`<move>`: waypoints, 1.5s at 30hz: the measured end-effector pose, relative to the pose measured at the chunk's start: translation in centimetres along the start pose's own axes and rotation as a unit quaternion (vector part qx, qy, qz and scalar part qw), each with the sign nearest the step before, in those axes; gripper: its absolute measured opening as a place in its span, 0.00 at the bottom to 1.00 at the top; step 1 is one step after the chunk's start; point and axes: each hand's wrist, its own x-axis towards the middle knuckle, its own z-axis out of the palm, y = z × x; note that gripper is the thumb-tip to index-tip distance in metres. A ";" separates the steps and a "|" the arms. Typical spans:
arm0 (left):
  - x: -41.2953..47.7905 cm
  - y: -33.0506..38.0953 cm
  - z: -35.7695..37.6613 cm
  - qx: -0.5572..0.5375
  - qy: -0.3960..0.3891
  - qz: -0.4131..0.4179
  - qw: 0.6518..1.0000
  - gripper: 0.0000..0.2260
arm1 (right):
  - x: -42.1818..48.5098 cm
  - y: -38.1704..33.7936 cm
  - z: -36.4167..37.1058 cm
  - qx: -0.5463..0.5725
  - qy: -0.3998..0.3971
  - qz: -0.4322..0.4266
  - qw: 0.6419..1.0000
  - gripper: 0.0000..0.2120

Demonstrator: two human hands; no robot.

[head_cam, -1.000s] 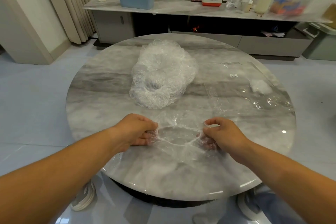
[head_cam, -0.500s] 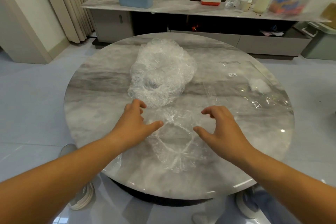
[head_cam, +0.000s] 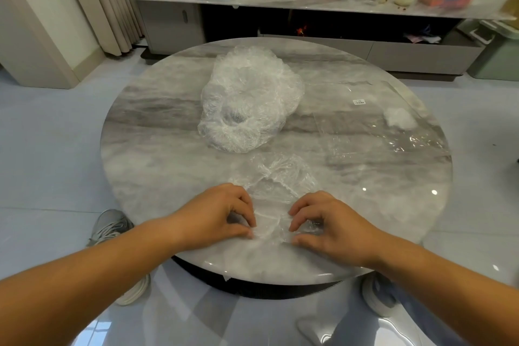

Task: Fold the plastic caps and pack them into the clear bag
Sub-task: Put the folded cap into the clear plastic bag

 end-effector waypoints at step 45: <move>4.0 3.6 -1.5 -0.291 0.140 -0.279 0.905 0.36 | 4.7 -3.9 -1.8 0.252 0.149 0.190 0.937 0.08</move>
